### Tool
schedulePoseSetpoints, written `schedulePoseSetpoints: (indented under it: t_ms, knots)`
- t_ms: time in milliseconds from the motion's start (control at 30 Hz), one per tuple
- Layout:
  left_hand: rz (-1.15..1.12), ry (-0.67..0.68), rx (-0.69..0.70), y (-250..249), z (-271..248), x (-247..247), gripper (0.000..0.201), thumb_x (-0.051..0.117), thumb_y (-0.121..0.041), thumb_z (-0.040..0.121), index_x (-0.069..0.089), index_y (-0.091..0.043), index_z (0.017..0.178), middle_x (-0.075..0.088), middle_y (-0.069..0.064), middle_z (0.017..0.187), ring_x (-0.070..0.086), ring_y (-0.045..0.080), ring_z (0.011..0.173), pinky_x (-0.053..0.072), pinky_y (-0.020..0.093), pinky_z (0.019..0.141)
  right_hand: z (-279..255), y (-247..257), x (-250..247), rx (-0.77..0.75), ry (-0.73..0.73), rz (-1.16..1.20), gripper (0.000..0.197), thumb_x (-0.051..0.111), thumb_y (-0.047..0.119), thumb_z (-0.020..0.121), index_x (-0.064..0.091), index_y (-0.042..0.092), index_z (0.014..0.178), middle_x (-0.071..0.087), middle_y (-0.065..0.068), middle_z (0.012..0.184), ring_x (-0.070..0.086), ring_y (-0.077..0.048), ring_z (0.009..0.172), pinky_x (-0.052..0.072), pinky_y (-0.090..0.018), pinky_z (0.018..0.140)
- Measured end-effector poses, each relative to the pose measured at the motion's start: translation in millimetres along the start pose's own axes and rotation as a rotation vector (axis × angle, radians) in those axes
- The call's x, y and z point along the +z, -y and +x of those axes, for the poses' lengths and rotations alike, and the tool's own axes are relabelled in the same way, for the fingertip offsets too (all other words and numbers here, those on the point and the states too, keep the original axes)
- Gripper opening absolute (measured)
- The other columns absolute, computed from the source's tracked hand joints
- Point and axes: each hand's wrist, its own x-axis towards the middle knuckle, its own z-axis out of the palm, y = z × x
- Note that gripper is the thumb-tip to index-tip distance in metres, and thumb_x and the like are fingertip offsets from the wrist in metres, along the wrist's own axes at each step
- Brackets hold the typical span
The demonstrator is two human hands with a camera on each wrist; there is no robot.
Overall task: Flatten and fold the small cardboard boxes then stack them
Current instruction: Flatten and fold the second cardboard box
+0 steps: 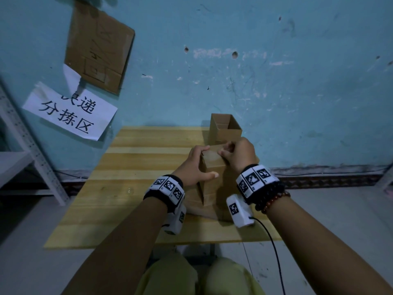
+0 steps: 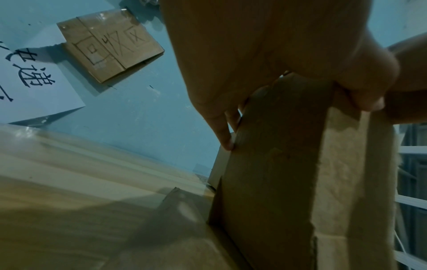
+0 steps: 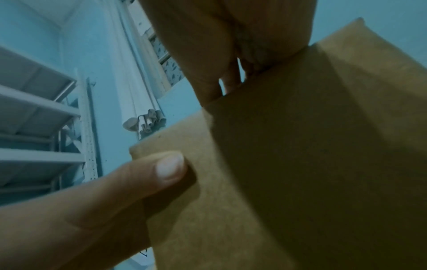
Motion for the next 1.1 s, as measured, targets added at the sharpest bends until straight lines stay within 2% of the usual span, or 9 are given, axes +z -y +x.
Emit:
schedulePoseSetpoints:
  t_ms: [100,267,433,600,767,867,967,1033,1100]
  knots:
    - [-0.01,0.007,-0.007,0.8,1.6,0.2,0.084,0.075,-0.024,0.074,0.022,-0.021,0.139,0.027,0.006,0.141,0.037,0.022,0.129,0.037,0.045,0.109,1.5,3.3,0.2,0.021,0.041,-0.138,0.023,0.064,0.023,0.085,0.071,0.002,0.083,0.069,-0.017,0.091,0.064,-0.031,0.091,0.048,-0.034,0.078]
    - [-0.015,0.002,0.002,1.4,0.2,-0.4,0.084,0.075,-0.023,0.075,0.021,-0.018,0.139,0.027,0.006,0.142,0.036,0.021,0.13,0.035,0.043,0.111,6.4,10.8,0.5,0.068,0.093,-0.318,0.023,0.06,0.029,0.086,0.067,0.007,0.087,0.067,-0.014,0.097,0.061,-0.033,0.095,0.045,-0.035,0.082]
    - [-0.006,0.009,0.007,0.9,0.5,-0.7,0.084,0.075,-0.023,0.075,0.021,-0.018,0.139,0.028,0.007,0.142,0.035,0.021,0.13,0.034,0.043,0.111,3.3,8.5,2.2,0.006,0.078,-0.396,0.025,0.052,0.027,0.09,0.056,0.009,0.072,0.062,-0.015,0.084,0.061,-0.035,0.093,0.044,-0.034,0.08]
    - [-0.002,0.006,0.001,0.7,-0.1,-0.4,0.084,0.076,-0.024,0.075,0.021,-0.02,0.139,0.029,0.006,0.142,0.036,0.02,0.13,0.035,0.042,0.11,5.4,7.9,6.0,-0.069,0.087,-0.515,0.022,0.043,0.015,0.092,0.059,0.002,0.101,0.065,-0.019,0.105,0.059,-0.036,0.101,0.044,-0.036,0.081]
    - [0.005,0.003,-0.001,0.1,-0.9,-0.2,0.085,0.076,-0.024,0.074,0.021,-0.019,0.139,0.029,0.007,0.142,0.035,0.021,0.131,0.035,0.042,0.111,0.5,11.7,7.9,-0.186,0.079,-0.623,0.022,0.041,0.006,0.094,0.054,0.001,0.11,0.062,-0.019,0.112,0.056,-0.037,0.106,0.043,-0.041,0.089]
    - [0.005,-0.003,-0.007,0.1,-1.0,-0.6,0.086,0.076,-0.025,0.074,0.02,-0.019,0.14,0.028,0.006,0.142,0.035,0.021,0.131,0.035,0.042,0.111,-5.9,11.8,6.9,-0.281,0.064,-0.666,0.029,0.037,0.004,0.094,0.047,0.001,0.121,0.053,-0.019,0.122,0.053,-0.036,0.11,0.04,-0.041,0.091]
    - [0.012,0.003,-0.015,-0.3,-1.6,-1.0,0.087,0.075,-0.024,0.075,0.018,-0.019,0.14,0.027,0.006,0.142,0.036,0.021,0.13,0.036,0.041,0.11,-8.9,6.6,2.0,-0.322,0.089,-0.614,0.028,0.037,0.007,0.095,0.05,0.0,0.119,0.052,-0.019,0.122,0.053,-0.035,0.108,0.04,-0.038,0.087]
    - [0.017,0.013,-0.022,-1.4,-2.0,-1.6,0.087,0.075,-0.024,0.076,0.017,-0.019,0.14,0.026,0.006,0.142,0.035,0.021,0.13,0.036,0.041,0.11,-3.2,0.9,-5.4,-0.261,0.129,-0.421,0.024,0.046,0.011,0.094,0.06,-0.002,0.109,0.06,-0.021,0.115,0.056,-0.034,0.106,0.042,-0.034,0.085]
    - [0.023,0.02,-0.025,-3.5,-2.7,-1.8,0.087,0.074,-0.024,0.076,0.017,-0.019,0.14,0.025,0.006,0.142,0.034,0.021,0.13,0.036,0.041,0.11,6.7,-7.6,-13.4,-0.184,0.173,-0.159,0.018,0.059,0.01,0.088,0.068,-0.001,0.1,0.067,-0.019,0.107,0.06,-0.03,0.104,0.042,-0.026,0.083]
